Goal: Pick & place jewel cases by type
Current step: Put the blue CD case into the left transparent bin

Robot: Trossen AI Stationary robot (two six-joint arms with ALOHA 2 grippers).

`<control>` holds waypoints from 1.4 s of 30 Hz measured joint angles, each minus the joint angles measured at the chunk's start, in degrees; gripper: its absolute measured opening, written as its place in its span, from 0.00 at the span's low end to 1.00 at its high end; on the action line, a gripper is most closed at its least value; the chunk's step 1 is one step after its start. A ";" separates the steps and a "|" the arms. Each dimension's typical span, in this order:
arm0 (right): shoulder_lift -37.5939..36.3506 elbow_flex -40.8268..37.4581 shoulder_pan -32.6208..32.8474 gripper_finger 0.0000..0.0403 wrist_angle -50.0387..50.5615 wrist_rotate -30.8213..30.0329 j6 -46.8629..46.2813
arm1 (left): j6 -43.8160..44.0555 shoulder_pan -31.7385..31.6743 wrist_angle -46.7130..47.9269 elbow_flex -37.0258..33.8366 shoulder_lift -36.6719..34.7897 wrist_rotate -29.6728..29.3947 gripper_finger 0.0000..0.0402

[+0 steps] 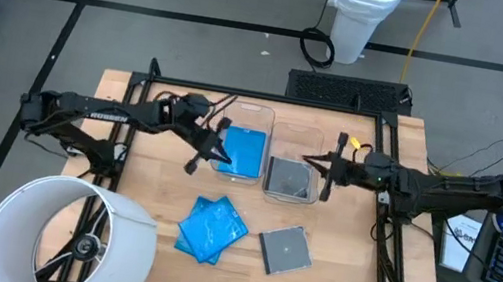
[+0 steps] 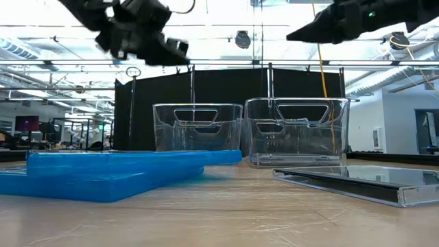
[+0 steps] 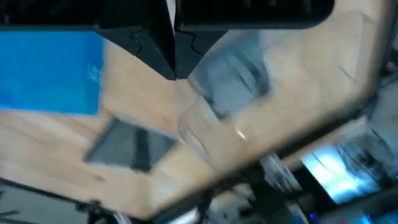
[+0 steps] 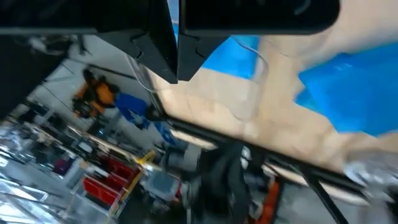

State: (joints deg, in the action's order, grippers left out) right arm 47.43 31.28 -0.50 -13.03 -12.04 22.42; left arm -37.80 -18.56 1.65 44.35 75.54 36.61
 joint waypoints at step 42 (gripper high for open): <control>50.71 20.20 38.64 0.00 -26.27 -34.81 -1.30 | 27.06 4.55 -34.43 -39.11 -27.62 0.31 0.04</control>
State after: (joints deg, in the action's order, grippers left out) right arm 98.14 51.47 38.14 -39.30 -46.85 21.12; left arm -10.74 -14.02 -32.78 5.23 47.92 36.93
